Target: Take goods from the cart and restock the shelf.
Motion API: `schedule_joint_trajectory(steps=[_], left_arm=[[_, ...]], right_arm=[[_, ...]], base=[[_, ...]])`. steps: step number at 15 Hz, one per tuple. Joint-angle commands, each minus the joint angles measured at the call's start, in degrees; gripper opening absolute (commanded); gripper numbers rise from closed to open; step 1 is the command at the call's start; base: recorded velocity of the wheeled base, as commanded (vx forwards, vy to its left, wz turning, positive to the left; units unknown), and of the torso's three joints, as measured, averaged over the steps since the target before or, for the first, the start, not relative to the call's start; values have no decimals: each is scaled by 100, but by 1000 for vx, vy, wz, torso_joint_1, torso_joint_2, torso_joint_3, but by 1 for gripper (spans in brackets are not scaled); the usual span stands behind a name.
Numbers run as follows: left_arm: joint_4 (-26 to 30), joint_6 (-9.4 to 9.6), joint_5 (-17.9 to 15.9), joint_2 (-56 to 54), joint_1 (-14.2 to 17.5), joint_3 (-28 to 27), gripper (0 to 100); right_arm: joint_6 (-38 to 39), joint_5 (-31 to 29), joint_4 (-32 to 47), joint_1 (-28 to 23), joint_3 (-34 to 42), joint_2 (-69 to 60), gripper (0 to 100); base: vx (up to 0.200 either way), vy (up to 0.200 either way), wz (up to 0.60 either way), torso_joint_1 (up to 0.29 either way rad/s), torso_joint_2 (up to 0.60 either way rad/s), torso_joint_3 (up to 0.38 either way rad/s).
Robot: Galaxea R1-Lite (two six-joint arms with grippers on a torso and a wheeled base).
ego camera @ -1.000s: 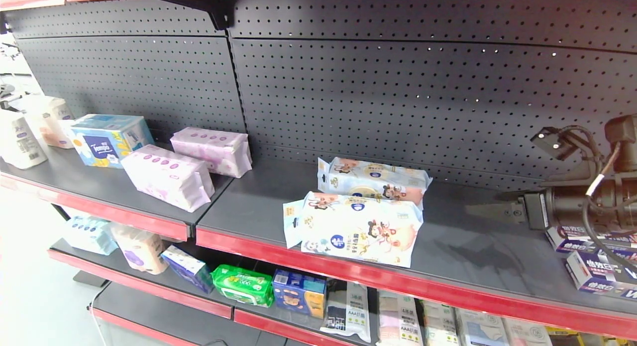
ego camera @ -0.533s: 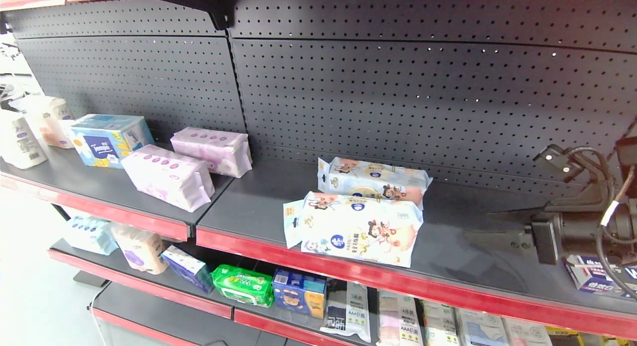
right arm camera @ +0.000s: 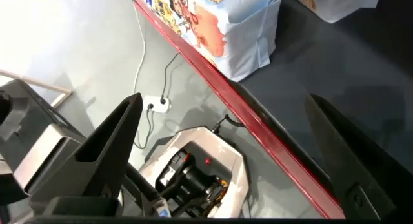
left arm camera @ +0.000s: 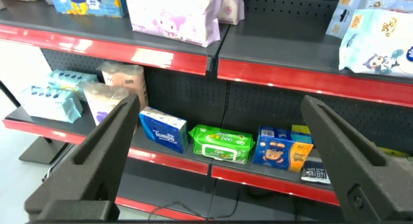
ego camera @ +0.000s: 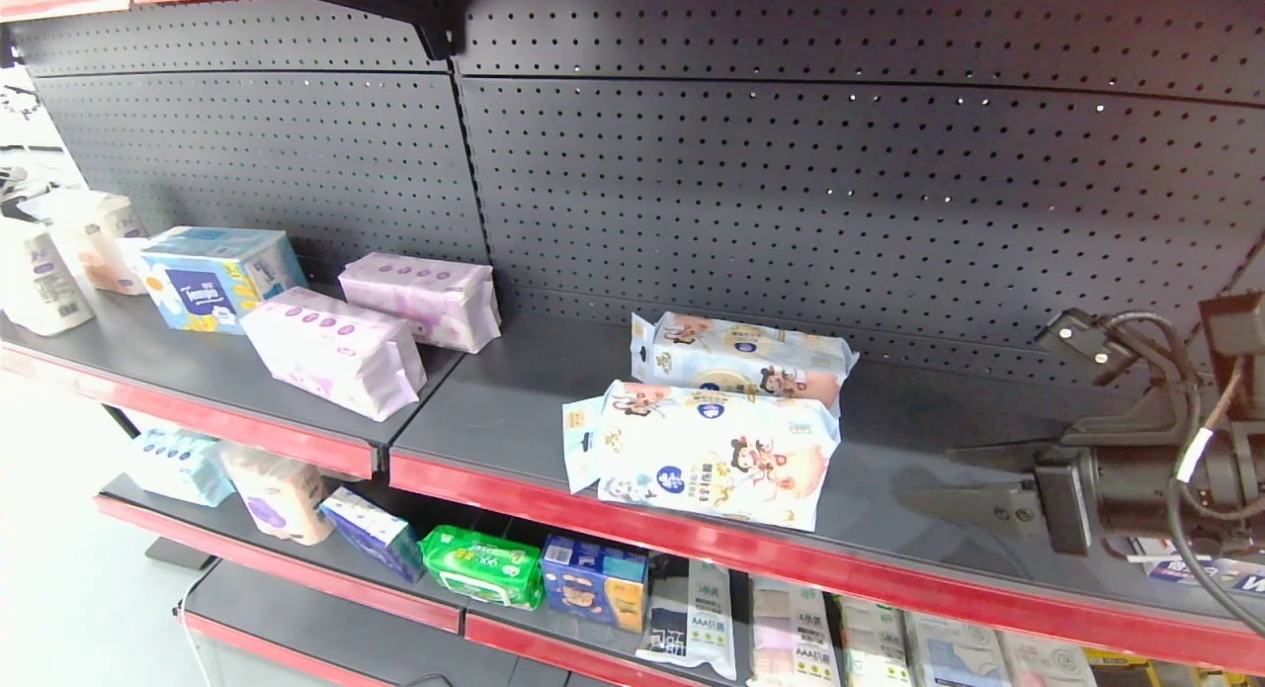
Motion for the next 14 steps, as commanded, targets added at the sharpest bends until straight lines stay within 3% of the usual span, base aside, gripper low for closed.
schedule_joint_trajectory(steps=[1,5,14], left_arm=[[-2,-2,1,0,-1,1,100],[-2,-2,1,0,-1,1,100],[-2,-2,1,0,-1,1,100]], right_arm=[[113,-147,-161,201,-7,298,100],[534,-437,-372,324,11,606,100],[341,-428,-1190,614,-156,966,100]], base=[[0,0,0,0,0,0],[0,0,0,0,0,0],[0,0,0,0,0,0]])
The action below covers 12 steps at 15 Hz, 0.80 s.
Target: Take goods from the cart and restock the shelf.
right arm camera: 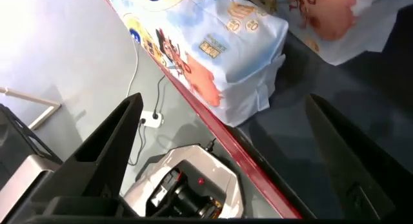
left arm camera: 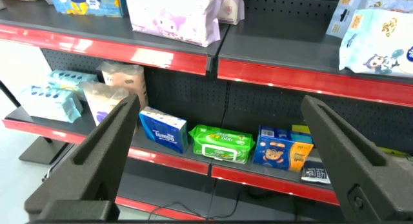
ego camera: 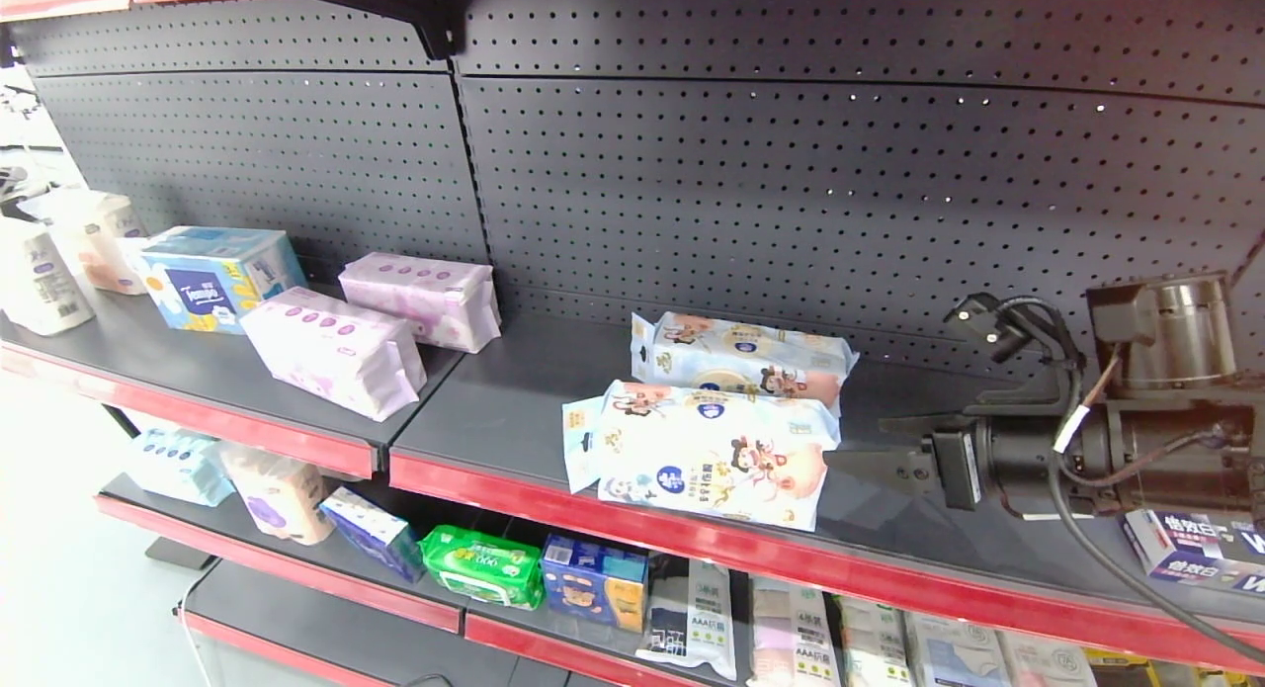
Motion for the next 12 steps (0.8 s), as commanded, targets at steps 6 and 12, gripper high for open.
schedule_joint_trajectory(steps=[6,12], left_arm=[[-2,-3,1,0,1,1,100],[-2,-3,1,0,1,1,100]], right_arm=[[-510,12,-820,-11,93,659,100],[-1380,408,-1031,-301,31,949,100]], base=[[0,0,0,0,0,0],[0,0,0,0,0,0]])
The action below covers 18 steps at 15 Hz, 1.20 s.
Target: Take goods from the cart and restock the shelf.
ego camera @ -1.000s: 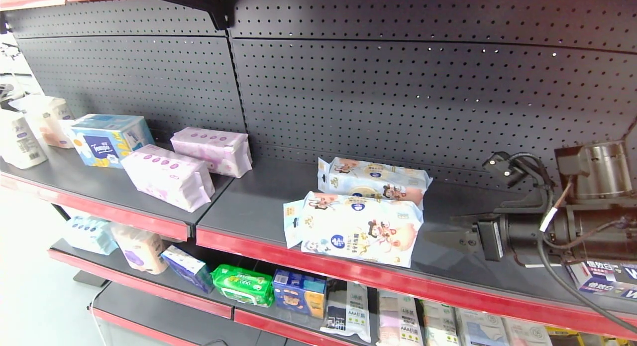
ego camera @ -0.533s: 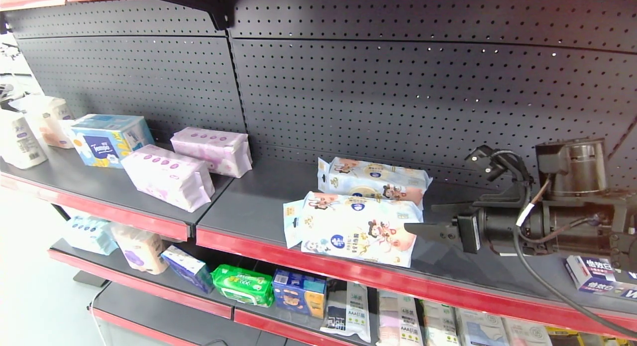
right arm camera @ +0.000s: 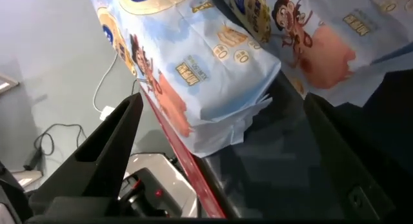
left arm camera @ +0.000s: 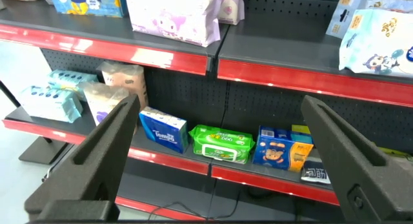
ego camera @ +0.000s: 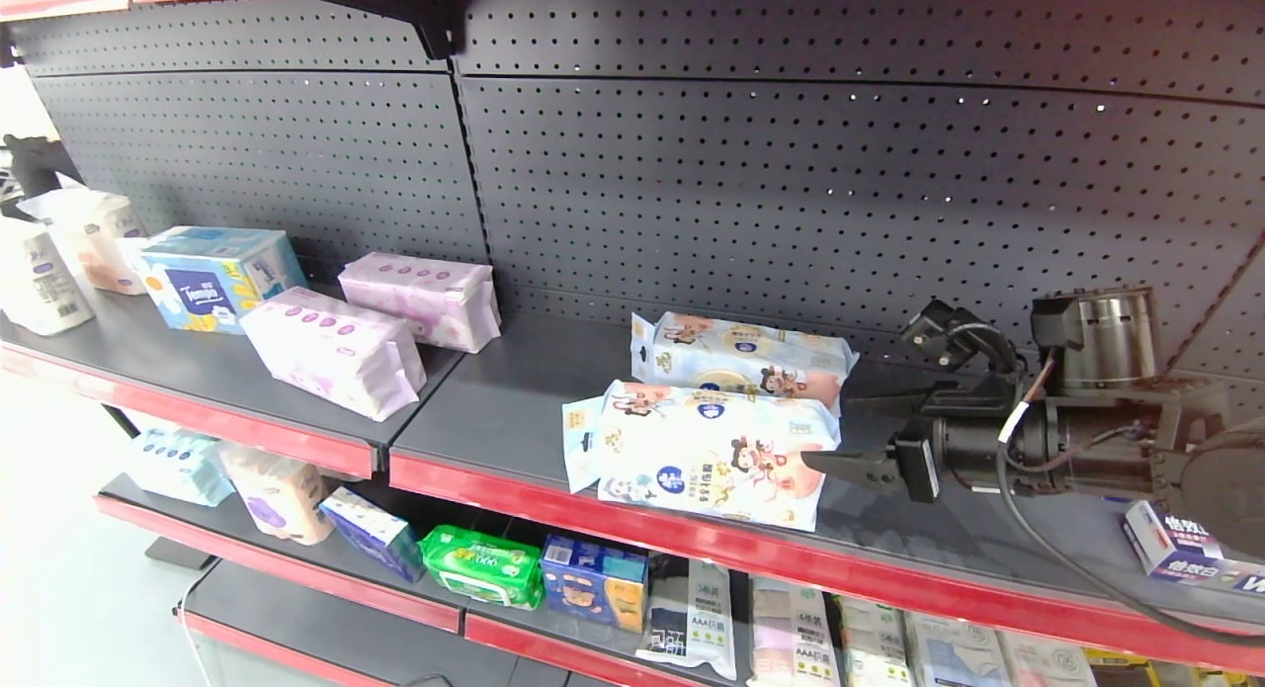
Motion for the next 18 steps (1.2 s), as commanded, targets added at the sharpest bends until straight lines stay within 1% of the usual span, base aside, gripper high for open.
schedule_joint_trajectory(steps=[1,4,9,11,18], left_arm=[[-2,-3,1,0,1,1,100],[-2,-3,1,0,1,1,100],[-2,-3,1,0,1,1,100],[-2,-3,1,0,1,1,100],[-2,-3,1,0,1,1,100]], right_arm=[[-36,177,-40,-43,-23,119,100],[-45,431,-163,-16,12,181,100],[-63,607,-181,10,47,216,100],[-54,607,-444,89,65,365,100],[-124,607,-497,115,-5,629,100]], base=[[0,0,0,0,0,0],[0,0,0,0,0,0],[0,0,0,0,0,0],[0,0,0,0,0,0],[0,0,0,0,0,0]])
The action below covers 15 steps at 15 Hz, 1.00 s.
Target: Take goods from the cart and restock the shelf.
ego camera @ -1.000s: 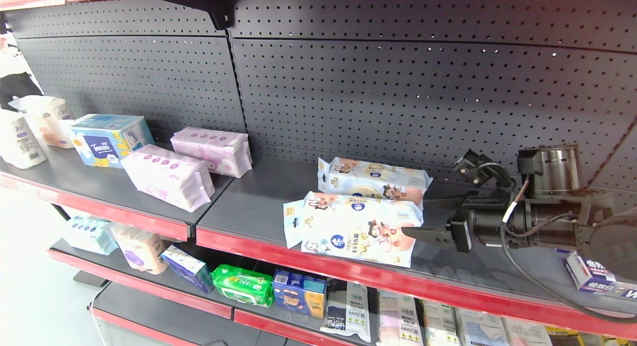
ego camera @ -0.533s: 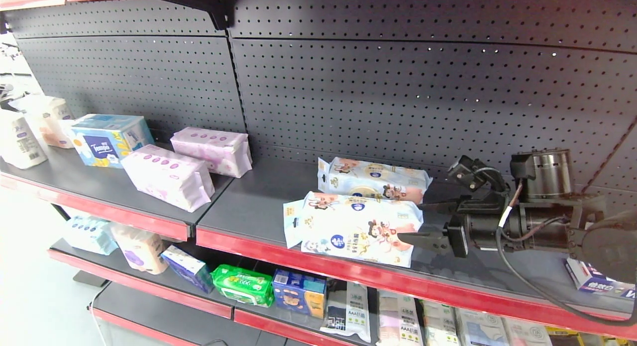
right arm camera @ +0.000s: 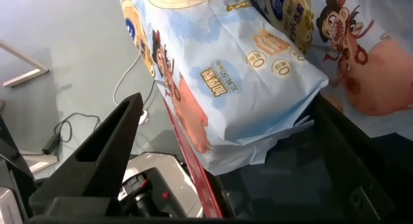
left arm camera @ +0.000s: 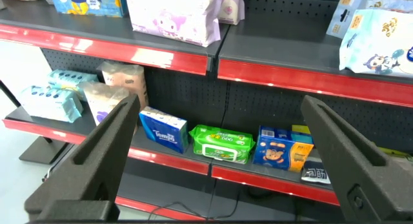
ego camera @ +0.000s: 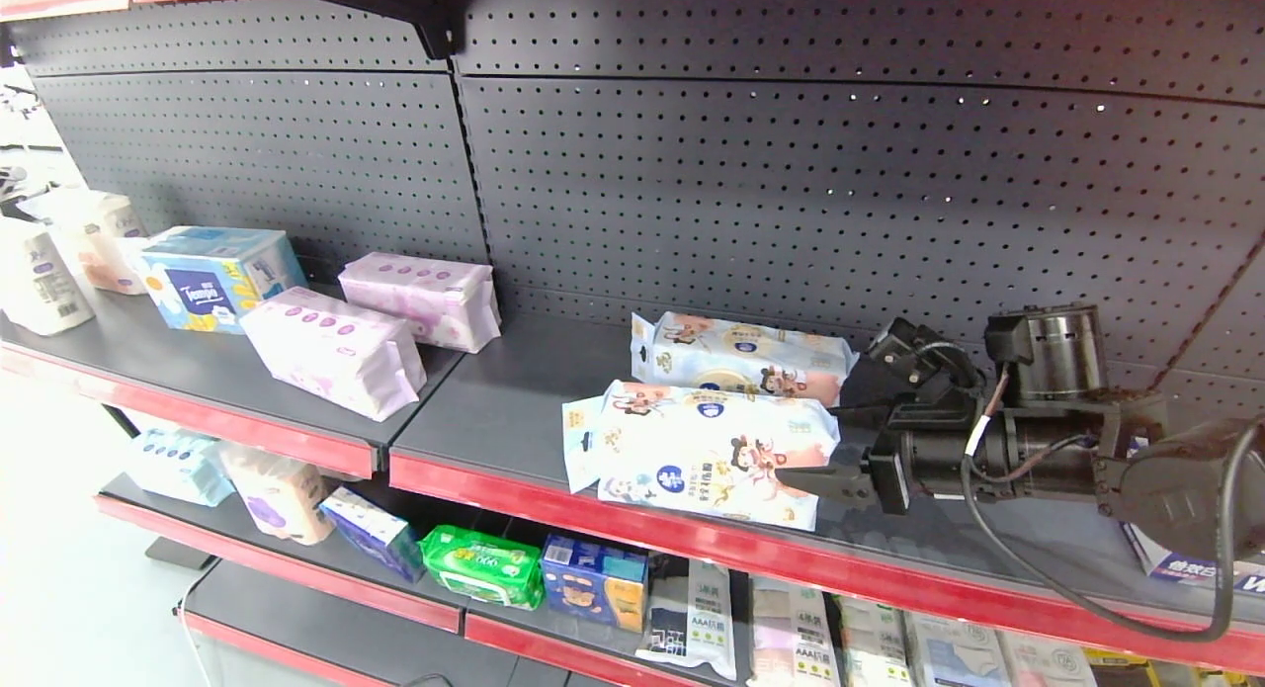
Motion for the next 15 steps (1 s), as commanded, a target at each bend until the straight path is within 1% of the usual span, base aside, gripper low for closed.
schedule_joint_trajectory(steps=[1,15], left_arm=[[-2,-2,1,0,1,1,100],[-2,-2,1,0,1,1,100]], right_arm=[[-54,5,2,-3,-41,129,100],[-72,-4,2,23,-208,419,100]], base=[[0,0,0,0,0,0],[0,0,0,0,0,0]])
